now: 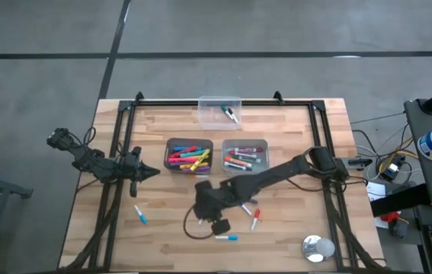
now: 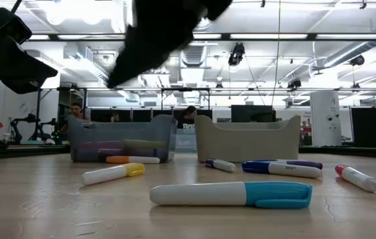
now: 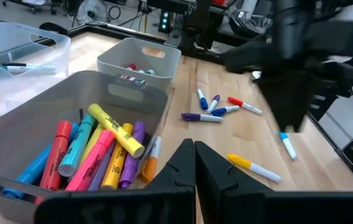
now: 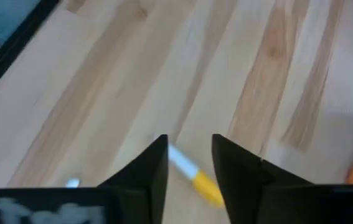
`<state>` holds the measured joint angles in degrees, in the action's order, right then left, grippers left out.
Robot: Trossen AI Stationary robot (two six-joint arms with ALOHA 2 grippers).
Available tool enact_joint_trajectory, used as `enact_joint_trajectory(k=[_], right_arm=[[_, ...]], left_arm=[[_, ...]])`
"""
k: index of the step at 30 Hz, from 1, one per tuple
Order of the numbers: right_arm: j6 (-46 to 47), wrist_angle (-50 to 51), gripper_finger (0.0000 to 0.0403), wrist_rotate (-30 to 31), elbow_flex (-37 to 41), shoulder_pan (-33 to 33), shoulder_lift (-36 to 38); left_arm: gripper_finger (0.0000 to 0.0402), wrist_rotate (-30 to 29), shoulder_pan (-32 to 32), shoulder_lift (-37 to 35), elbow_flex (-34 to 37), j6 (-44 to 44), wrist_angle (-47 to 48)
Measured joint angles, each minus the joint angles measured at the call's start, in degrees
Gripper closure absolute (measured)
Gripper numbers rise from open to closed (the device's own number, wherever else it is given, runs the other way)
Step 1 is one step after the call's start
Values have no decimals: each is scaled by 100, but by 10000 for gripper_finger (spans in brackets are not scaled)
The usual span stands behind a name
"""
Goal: Pick & Place Markers
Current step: Put the small yellow highlighter pen into the transparent bin
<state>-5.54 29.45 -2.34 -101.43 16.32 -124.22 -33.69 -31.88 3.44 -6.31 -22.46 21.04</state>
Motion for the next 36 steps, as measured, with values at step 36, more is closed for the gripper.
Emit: enact_joint_trajectory(k=[36], right_arm=[[-150, -307, 347, -97, 282, -46, -985]], left_arm=[[401, 2, -2, 15, 0, -22, 2]])
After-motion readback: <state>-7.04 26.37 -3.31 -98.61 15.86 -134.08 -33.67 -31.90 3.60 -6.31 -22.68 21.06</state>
